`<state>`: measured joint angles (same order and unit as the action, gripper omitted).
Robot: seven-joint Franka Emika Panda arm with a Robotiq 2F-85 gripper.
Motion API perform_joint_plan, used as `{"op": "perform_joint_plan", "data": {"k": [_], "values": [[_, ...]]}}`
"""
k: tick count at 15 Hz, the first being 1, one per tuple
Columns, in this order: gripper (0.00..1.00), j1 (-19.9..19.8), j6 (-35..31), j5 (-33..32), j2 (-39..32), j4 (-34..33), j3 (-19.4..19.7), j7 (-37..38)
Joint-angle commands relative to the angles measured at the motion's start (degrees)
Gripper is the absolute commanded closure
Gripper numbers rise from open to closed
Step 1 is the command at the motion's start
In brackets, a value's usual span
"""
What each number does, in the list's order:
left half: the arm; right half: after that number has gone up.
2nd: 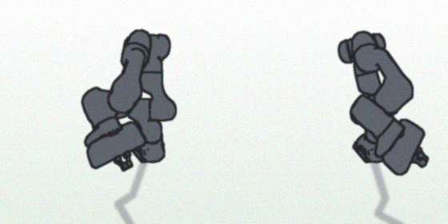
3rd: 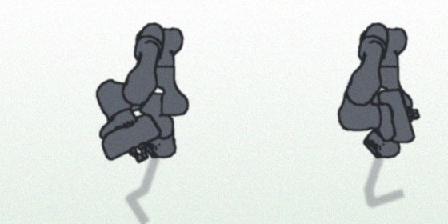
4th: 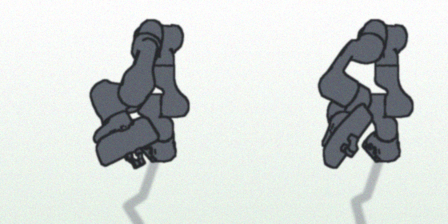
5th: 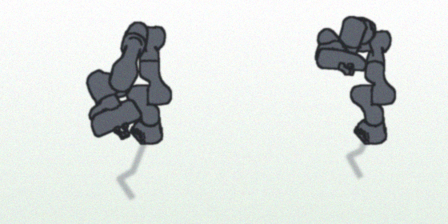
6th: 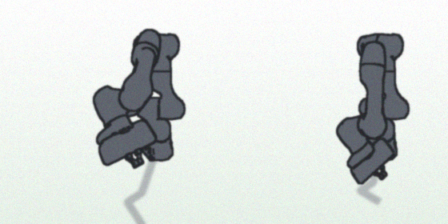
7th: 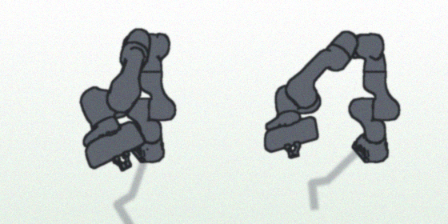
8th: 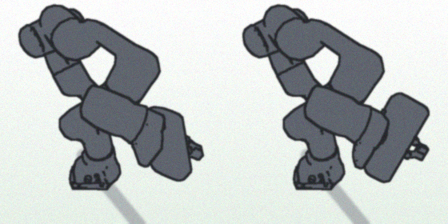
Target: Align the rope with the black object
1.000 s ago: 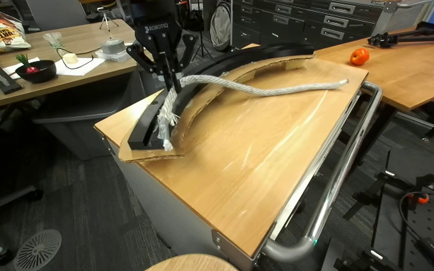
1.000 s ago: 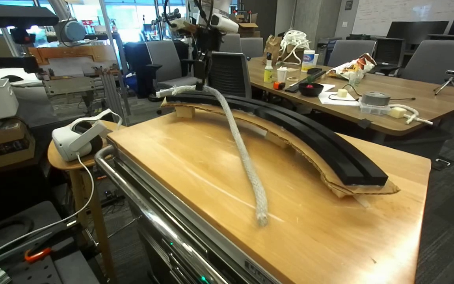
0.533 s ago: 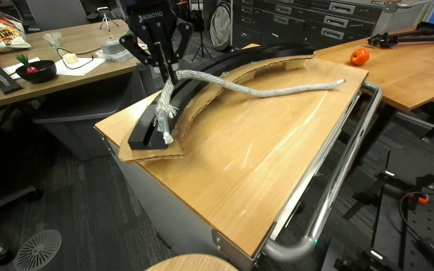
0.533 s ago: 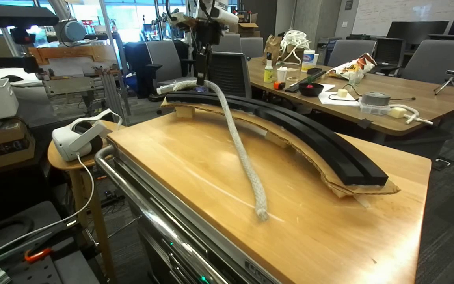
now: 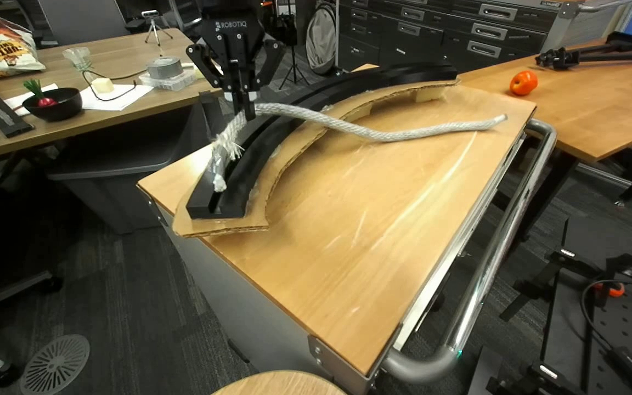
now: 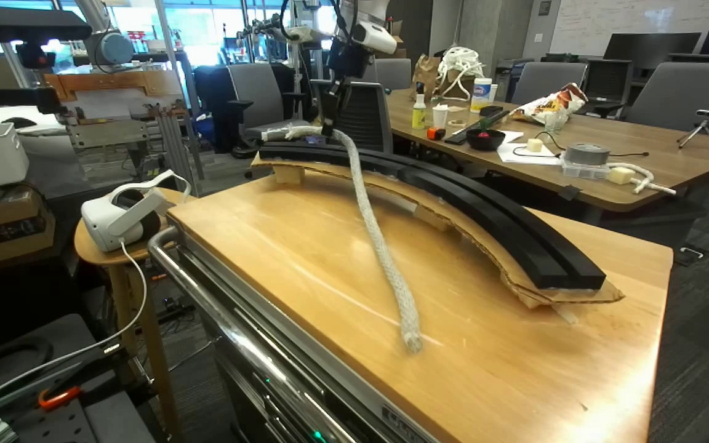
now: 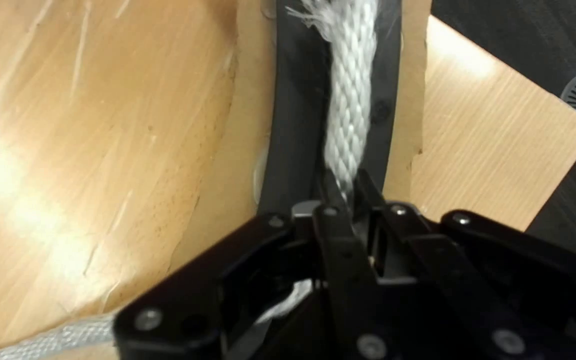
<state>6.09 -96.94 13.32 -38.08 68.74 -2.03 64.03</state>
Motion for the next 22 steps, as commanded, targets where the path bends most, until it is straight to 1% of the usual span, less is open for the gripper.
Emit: {"op": "perform_joint_plan", "data": {"k": [1,4,8,11,13,17,22], "values": [[0.97,-0.9,-3.3,3.9,-1.5,-0.6,-0.2,0.6],[0.97,-0.1,-3.3,3.2,-3.0,-1.6,0.0,0.8],[0.97,1.3,-1.3,1.3,-4.0,-2.9,0.3,0.9],[0.97,1.6,-0.2,0.6,-3.7,-2.9,0.2,0.1],[0.95,2.0,1.4,-0.6,-3.4,-3.0,0.7,0.2],[0.95,2.3,5.2,-4.0,-3.3,-3.6,1.3,-0.1],[0.95,2.6,5.6,-4.9,-4.1,-4.7,0.9,-0.6]]}}
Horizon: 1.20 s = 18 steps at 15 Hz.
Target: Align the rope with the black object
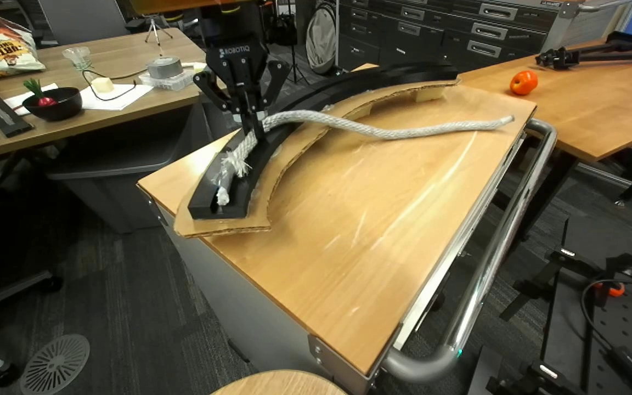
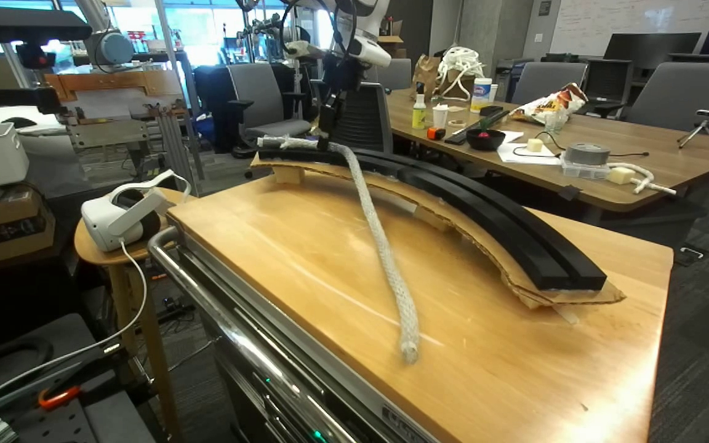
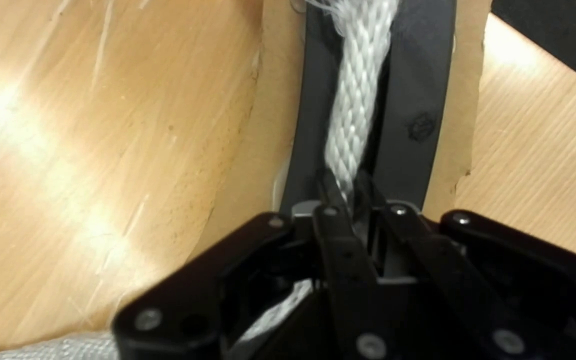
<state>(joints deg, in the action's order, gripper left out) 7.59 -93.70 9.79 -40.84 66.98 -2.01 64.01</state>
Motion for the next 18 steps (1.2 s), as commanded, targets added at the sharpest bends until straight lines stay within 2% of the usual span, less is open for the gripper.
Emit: {"op": "perform_joint_plan", "data": {"k": [1,5,6,7,9,13,16,18], "values": [[0.96,1.4,2.5,-1.7,-1.5,-3.3,0.9,-0.5],[0.97,2.3,2.2,-3.0,-2.1,-4.8,0.8,-0.2],[0.93,2.5,1.9,-3.1,-2.0,-4.7,0.8,-0.2],[0.64,2.7,1.6,-3.2,-1.7,-4.3,0.8,-0.1],[0.56,2.9,0.3,-3.1,0.1,-2.6,0.7,0.0],[0.25,3.8,-3.0,-2.9,8.0,3.3,0.7,1.4],[0.03,4.7,-6.4,-3.5,16.5,9.5,1.1,7.4],[0.0,5.5,-8.3,-4.4,22.9,14.9,1.6,13.7]]}}
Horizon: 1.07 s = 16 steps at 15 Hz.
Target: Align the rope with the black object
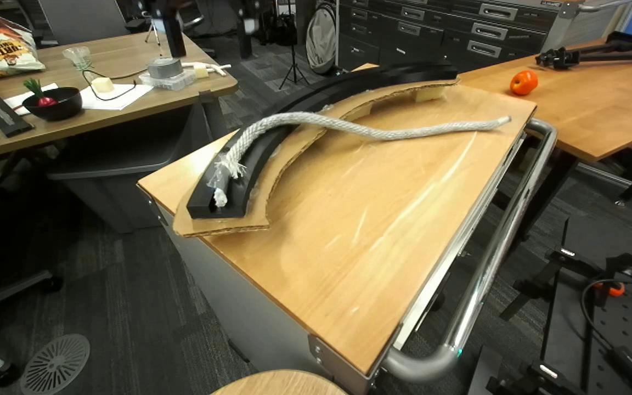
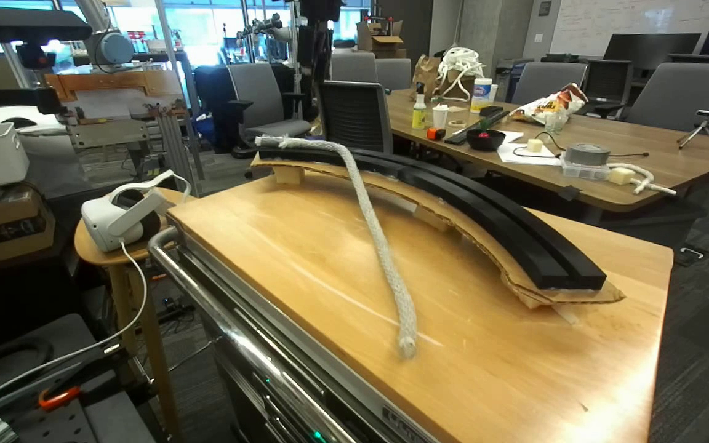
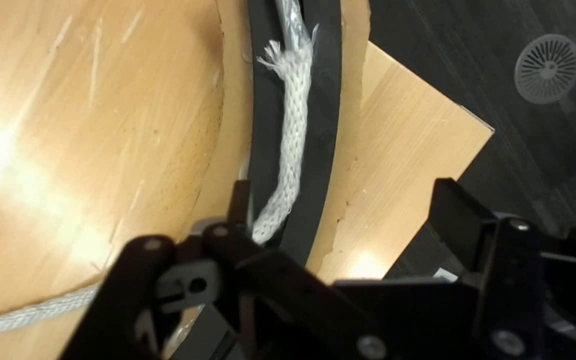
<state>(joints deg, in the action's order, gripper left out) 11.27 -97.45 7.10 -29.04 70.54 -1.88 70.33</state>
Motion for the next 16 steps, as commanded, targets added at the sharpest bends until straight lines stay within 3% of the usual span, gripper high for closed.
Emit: {"op": "perform_joint_plan", "data": {"k": [1,2,5,9,10,11,16], "values": [[0.0,2.1,-4.9,-1.8,13.8,13.6,1.6,10.5],[0.0,0.2,-1.1,-0.6,5.9,4.3,-0.1,5.5],[0.0,0.2,-2.0,-1.2,12.0,10.0,-0.4,9.0],[0.0,0.1,-3.2,-1.3,12.5,12.2,-0.3,9.4],[0.0,1.5,-3.8,-4.8,11.7,11.4,0.8,16.7],[0.0,1.3,-5.5,-5.9,12.0,12.1,1.1,18.8],[0.0,-2.7,-12.0,-10.8,21.5,27.5,4.5,26.6]]}}
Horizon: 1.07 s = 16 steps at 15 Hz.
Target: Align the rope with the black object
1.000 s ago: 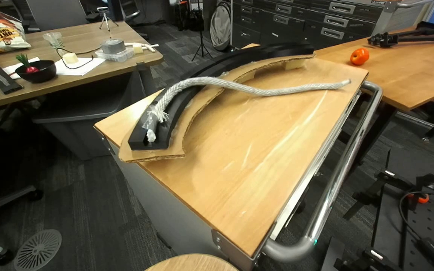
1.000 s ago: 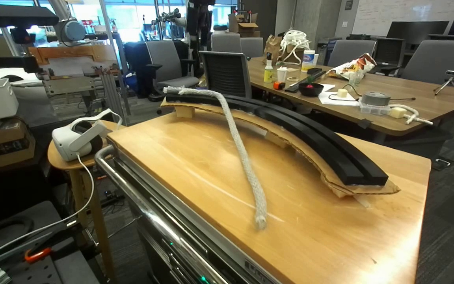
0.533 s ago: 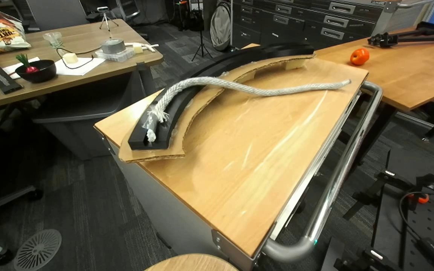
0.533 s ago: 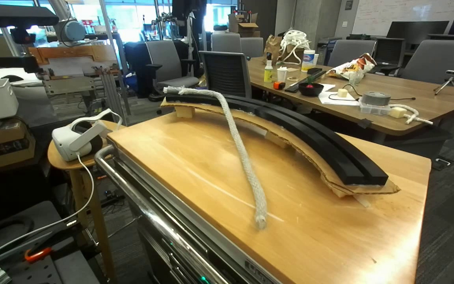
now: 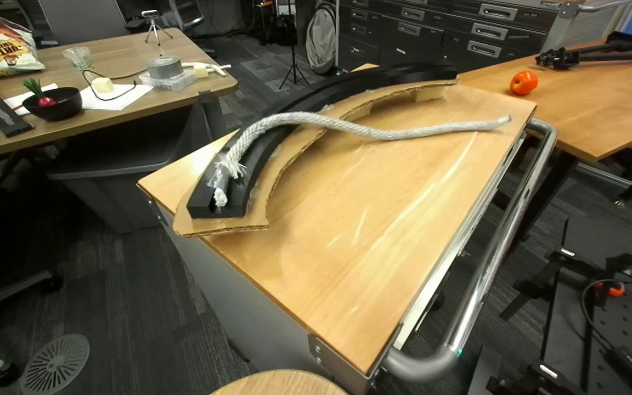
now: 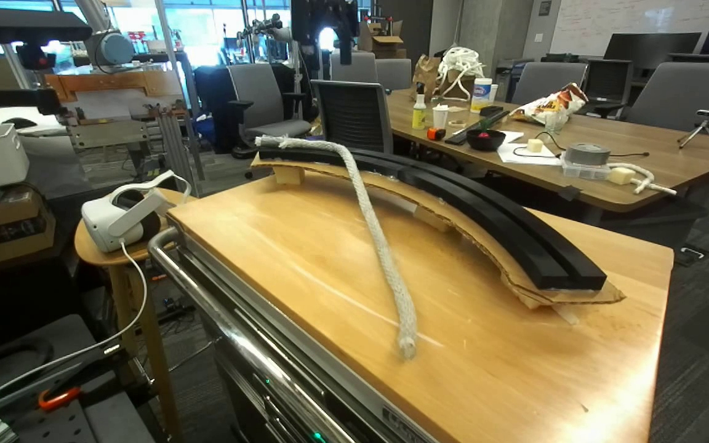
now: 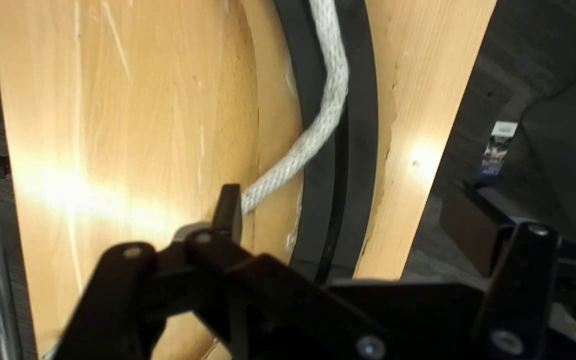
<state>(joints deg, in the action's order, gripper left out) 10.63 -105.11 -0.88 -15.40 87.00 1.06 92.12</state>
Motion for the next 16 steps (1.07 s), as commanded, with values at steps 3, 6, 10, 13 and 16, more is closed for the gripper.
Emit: {"op": "perform_joint_plan", "data": {"k": [3,6,10,13,16], "values": [[0.0,-4.7,-5.1,-6.8,12.8,19.5,3.2,10.9],[0.0,-7.0,-2.3,-7.1,10.2,17.2,2.3,10.4],[0.0,-8.5,-3.3,-7.9,14.2,23.7,2.4,13.2],[0.0,-8.4,-4.7,-8.6,15.8,25.9,1.8,15.8],[0.0,-10.0,-8.2,-7.1,19.9,33.6,2.8,17.6]]}}
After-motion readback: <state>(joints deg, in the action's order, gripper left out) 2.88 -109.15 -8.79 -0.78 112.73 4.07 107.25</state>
